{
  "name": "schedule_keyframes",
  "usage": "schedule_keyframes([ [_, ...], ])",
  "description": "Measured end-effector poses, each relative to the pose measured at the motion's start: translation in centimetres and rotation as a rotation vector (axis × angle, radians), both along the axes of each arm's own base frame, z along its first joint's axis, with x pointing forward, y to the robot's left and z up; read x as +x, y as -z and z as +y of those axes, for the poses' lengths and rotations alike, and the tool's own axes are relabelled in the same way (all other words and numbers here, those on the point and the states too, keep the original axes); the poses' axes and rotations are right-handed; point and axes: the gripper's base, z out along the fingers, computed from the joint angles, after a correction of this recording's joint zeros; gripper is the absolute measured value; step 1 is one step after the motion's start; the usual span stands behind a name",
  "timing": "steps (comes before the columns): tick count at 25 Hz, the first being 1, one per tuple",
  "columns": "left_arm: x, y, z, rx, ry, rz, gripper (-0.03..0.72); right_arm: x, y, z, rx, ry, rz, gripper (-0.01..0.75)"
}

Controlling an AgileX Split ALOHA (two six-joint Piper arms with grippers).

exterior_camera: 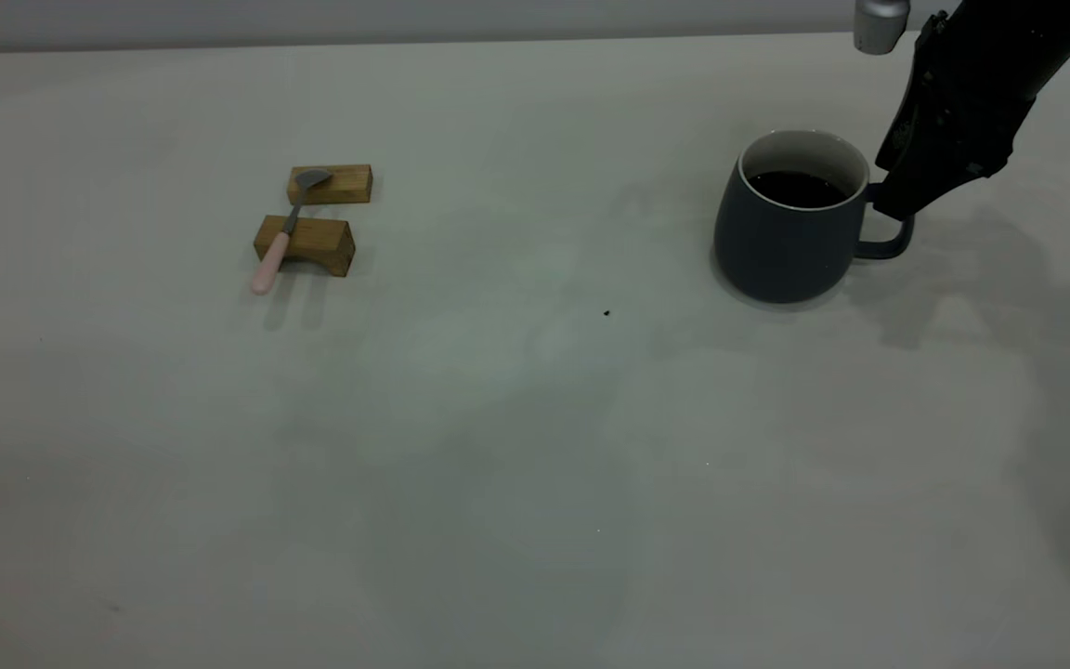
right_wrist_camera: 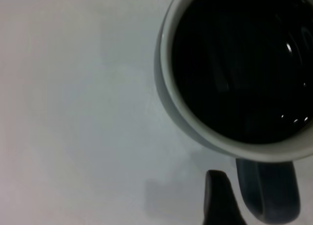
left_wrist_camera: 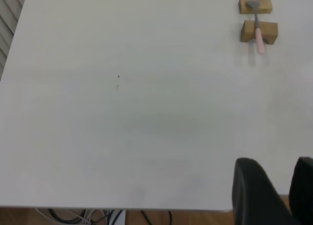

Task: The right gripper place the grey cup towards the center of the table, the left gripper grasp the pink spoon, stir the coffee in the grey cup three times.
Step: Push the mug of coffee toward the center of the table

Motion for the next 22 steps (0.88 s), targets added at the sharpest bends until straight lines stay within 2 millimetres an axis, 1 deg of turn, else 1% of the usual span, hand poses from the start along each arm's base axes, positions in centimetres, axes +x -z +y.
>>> schedule_keyframes([
  [4, 0.0, 0.0, 0.0, 0.0, 0.0, 0.0, 0.254, -0.1, 0.5, 0.0, -0.004, -0.024, 0.003, 0.491],
  [8, 0.0, 0.0, 0.0, 0.0, 0.0, 0.0, 0.254, 0.2, 0.8, 0.2, 0.011, -0.05, -0.037, 0.491],
  [13, 0.0, 0.0, 0.0, 0.0, 0.0, 0.0, 0.254, 0.4, 2.4, 0.4, 0.051, -0.038, -0.05, 0.491],
  [16, 0.0, 0.0, 0.0, 0.0, 0.0, 0.0, 0.254, 0.4, 3.0, 0.6, 0.077, -0.031, -0.047, 0.491],
  [18, 0.0, 0.0, 0.0, 0.0, 0.0, 0.0, 0.254, 0.4, 3.0, 1.0, 0.082, -0.044, -0.054, 0.491],
  [22, 0.0, 0.0, 0.0, 0.0, 0.0, 0.0, 0.254, 0.2, 3.1, 2.8, 0.106, -0.093, -0.071, 0.491],
])
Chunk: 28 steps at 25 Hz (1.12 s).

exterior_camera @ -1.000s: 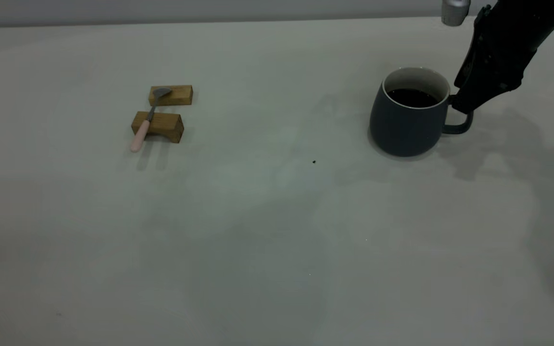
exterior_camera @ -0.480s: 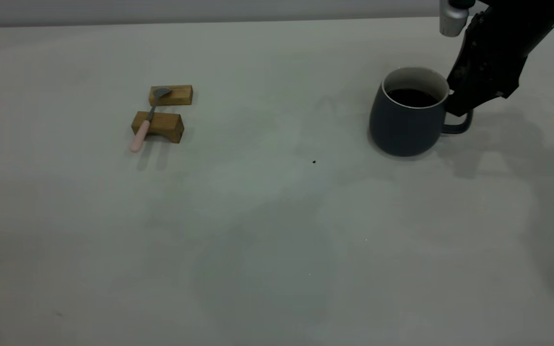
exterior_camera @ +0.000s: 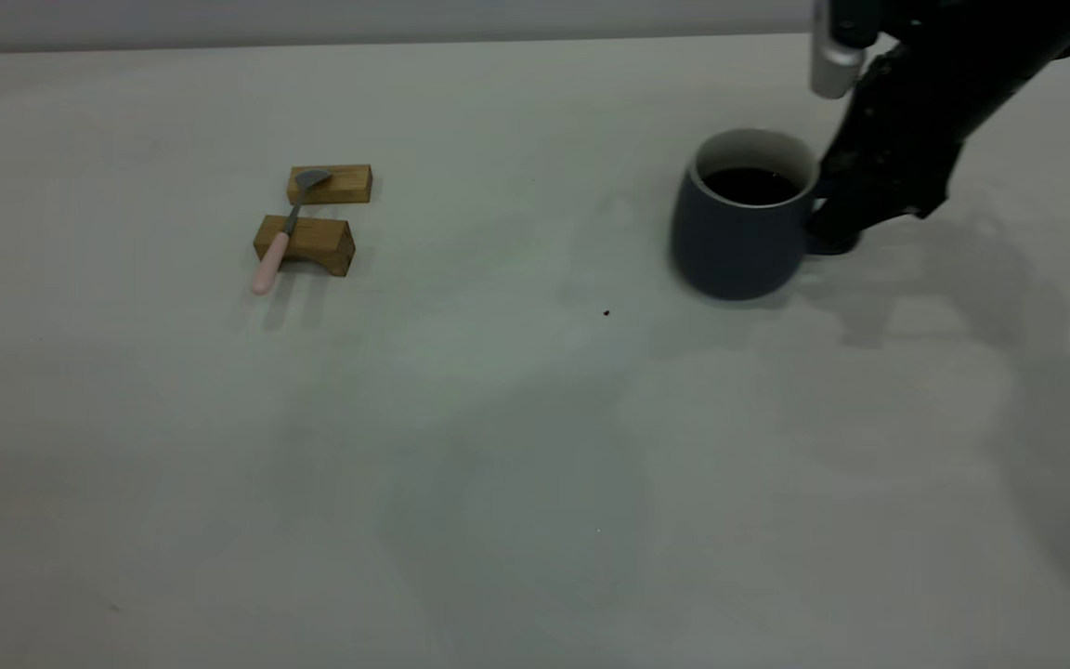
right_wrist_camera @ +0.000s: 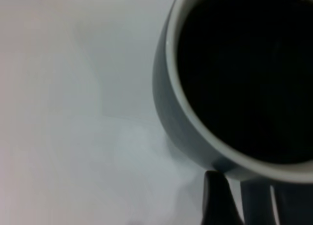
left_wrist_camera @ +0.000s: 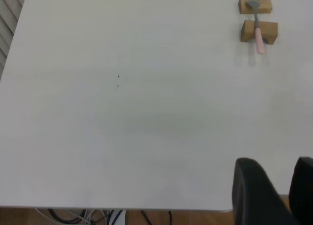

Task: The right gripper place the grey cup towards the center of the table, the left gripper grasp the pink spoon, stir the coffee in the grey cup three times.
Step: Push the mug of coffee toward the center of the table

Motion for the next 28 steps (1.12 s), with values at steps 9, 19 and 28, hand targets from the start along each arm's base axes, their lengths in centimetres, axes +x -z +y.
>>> schedule_keyframes([
  [9, 0.0, 0.0, 0.0, 0.0, 0.0, 0.0, 0.254, -0.8, -0.3, 6.0, 0.09, -0.085, -0.034, 0.491],
  [19, 0.0, 0.0, 0.0, 0.0, 0.0, 0.0, 0.254, -0.8, 0.0, 10.9, 0.188, -0.07, -0.067, 0.491],
  [28, 0.0, 0.0, 0.0, 0.0, 0.0, 0.0, 0.254, -0.3, -0.2, 12.0, 0.203, -0.063, -0.059, 0.491],
])
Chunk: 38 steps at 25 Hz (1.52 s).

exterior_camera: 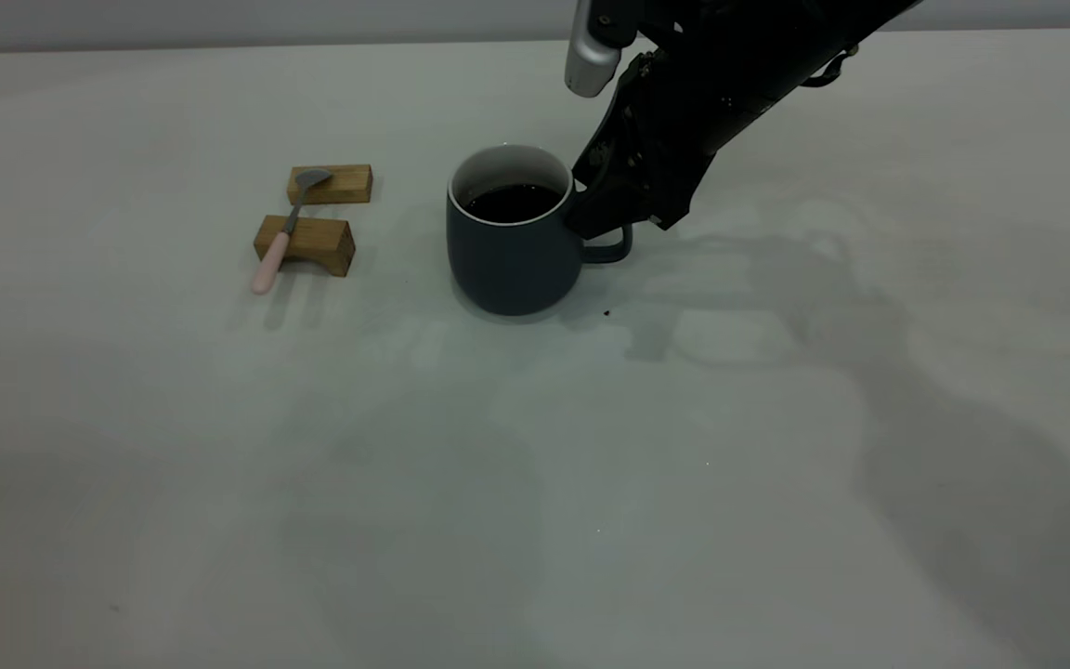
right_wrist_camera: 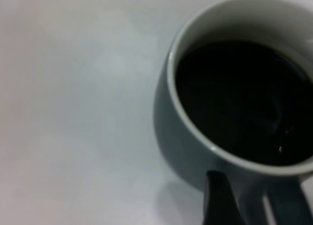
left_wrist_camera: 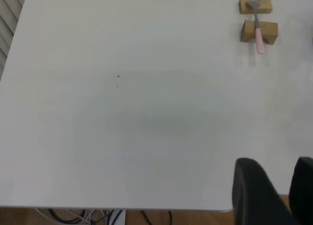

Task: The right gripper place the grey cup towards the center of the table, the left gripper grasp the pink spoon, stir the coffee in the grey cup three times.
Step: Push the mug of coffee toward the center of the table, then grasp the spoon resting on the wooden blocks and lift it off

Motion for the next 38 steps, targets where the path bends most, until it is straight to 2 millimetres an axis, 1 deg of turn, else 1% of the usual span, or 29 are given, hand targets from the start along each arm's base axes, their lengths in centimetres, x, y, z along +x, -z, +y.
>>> schedule_keyframes([
  [2, 0.0, 0.0, 0.0, 0.0, 0.0, 0.0, 0.254, -0.1, -0.8, -0.1, -0.011, -0.006, 0.013, 0.491],
  [4, 0.0, 0.0, 0.0, 0.0, 0.0, 0.0, 0.254, -0.2, -2.6, -0.1, -0.02, -0.025, 0.009, 0.491],
  [7, 0.0, 0.0, 0.0, 0.0, 0.0, 0.0, 0.254, -0.5, -6.5, -0.2, -0.026, -0.043, 0.011, 0.491],
  [9, 0.0, 0.0, 0.0, 0.0, 0.0, 0.0, 0.254, -1.3, -9.2, -0.2, 0.001, -0.004, 0.099, 0.491],
  [10, 0.0, 0.0, 0.0, 0.0, 0.0, 0.0, 0.254, -2.0, -10.6, -0.1, 0.027, 0.018, 0.18, 0.491],
  [11, 0.0, 0.0, 0.0, 0.0, 0.0, 0.0, 0.254, -2.7, -11.7, -0.1, 0.05, 0.07, 0.286, 0.491],
  [13, 0.0, 0.0, 0.0, 0.0, 0.0, 0.0, 0.254, -4.5, -14.7, -0.1, 0.077, 0.161, 0.517, 0.491],
  [14, 0.0, 0.0, 0.0, 0.0, 0.0, 0.0, 0.254, -5.2, -16.1, -0.2, 0.076, 0.195, 0.582, 0.491],
  [16, 0.0, 0.0, 0.0, 0.0, 0.0, 0.0, 0.254, -6.4, -19.2, -0.9, 0.062, 0.318, 0.641, 0.491],
  [17, 0.0, 0.0, 0.0, 0.0, 0.0, 0.0, 0.254, -7.1, -20.7, -1.4, 0.045, 0.368, 0.641, 0.491],
  [19, 0.0, 0.0, 0.0, 0.0, 0.0, 0.0, 0.254, -8.8, -22.6, -2.9, -0.032, 0.478, 0.623, 0.491],
  [21, 0.0, 0.0, 0.0, 0.0, 0.0, 0.0, 0.254, -10.9, -24.6, -4.6, -0.096, 0.581, 0.578, 0.491],
  [24, 0.0, 0.0, 0.0, 0.0, 0.0, 0.0, 0.254, -14.5, -26.3, -7.3, -0.174, 0.748, 0.53, 0.491],
  [28, 0.0, 0.0, 0.0, 0.0, 0.0, 0.0, 0.254, -19.9, -27.3, -10.6, -0.217, 0.904, 0.436, 0.491],
  [31, 0.0, 0.0, 0.0, 0.0, 0.0, 0.0, 0.254, -23.8, -27.1, -12.7, -0.216, 0.974, 0.374, 0.491],
  [35, 0.0, 0.0, 0.0, 0.0, 0.0, 0.0, 0.254, -28.1, -25.5, -15.3, -0.194, 1.056, 0.356, 0.491],
  [38, 0.0, 0.0, 0.0, 0.0, 0.0, 0.0, 0.254, -30.9, -24.2, -16.4, -0.177, 1.082, 0.322, 0.491],
])
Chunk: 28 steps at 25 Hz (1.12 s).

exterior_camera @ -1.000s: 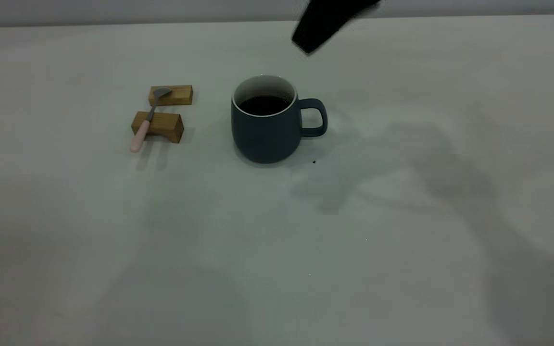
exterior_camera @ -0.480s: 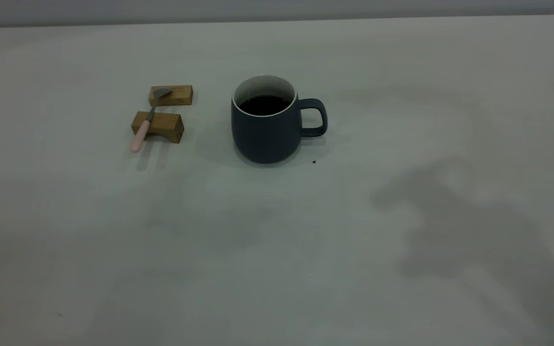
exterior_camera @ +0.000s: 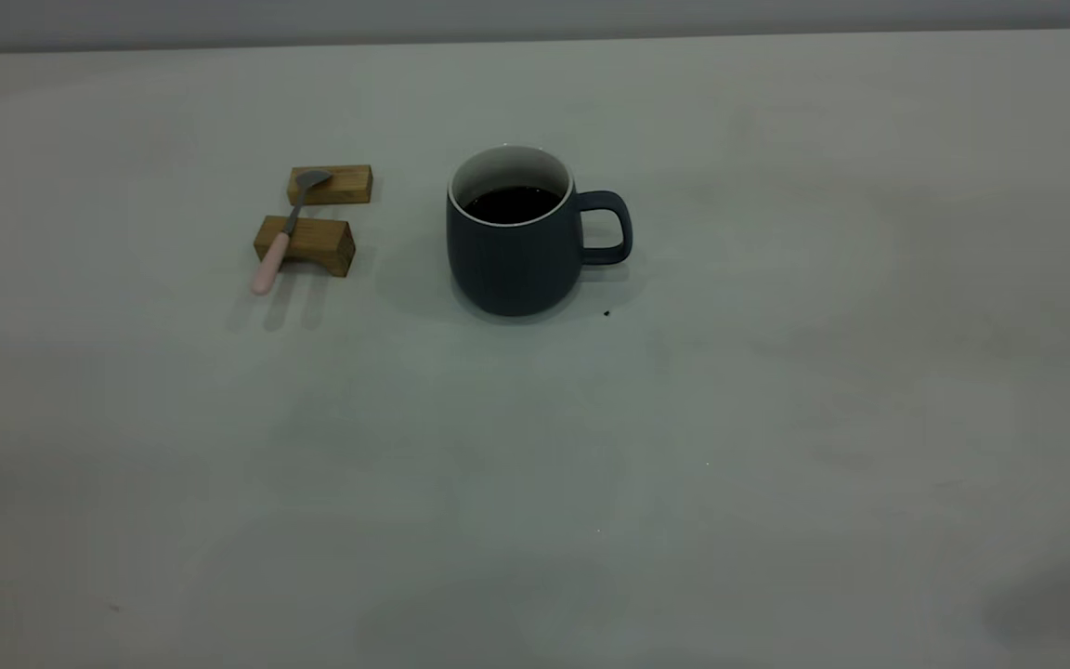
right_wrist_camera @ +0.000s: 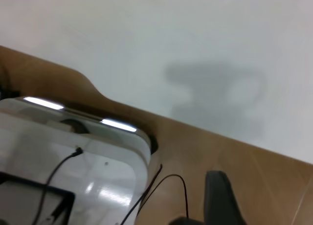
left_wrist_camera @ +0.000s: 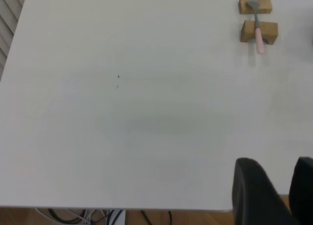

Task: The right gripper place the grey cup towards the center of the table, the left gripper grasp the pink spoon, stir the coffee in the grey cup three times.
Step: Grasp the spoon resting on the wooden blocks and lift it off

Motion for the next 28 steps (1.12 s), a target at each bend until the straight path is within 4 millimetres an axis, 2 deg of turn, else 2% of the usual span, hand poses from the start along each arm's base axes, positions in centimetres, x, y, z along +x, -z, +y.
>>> schedule_keyframes([
  [6, 0.0, 0.0, 0.0, 0.0, 0.0, 0.0, 0.254, -4.1, 2.7, -1.1, 0.029, 0.04, -0.116, 0.491],
  [19, 0.0, 0.0, 0.0, 0.0, 0.0, 0.0, 0.254, -10.6, 1.1, -2.9, 0.128, 0.145, -0.575, 0.491],
  [21, 0.0, 0.0, 0.0, 0.0, 0.0, 0.0, 0.254, -11.2, 1.1, -3.0, 0.132, 0.164, -0.614, 0.491],
  [28, 0.0, 0.0, 0.0, 0.0, 0.0, 0.0, 0.254, -11.3, 1.1, -3.0, 0.119, 0.206, -0.618, 0.491],
])
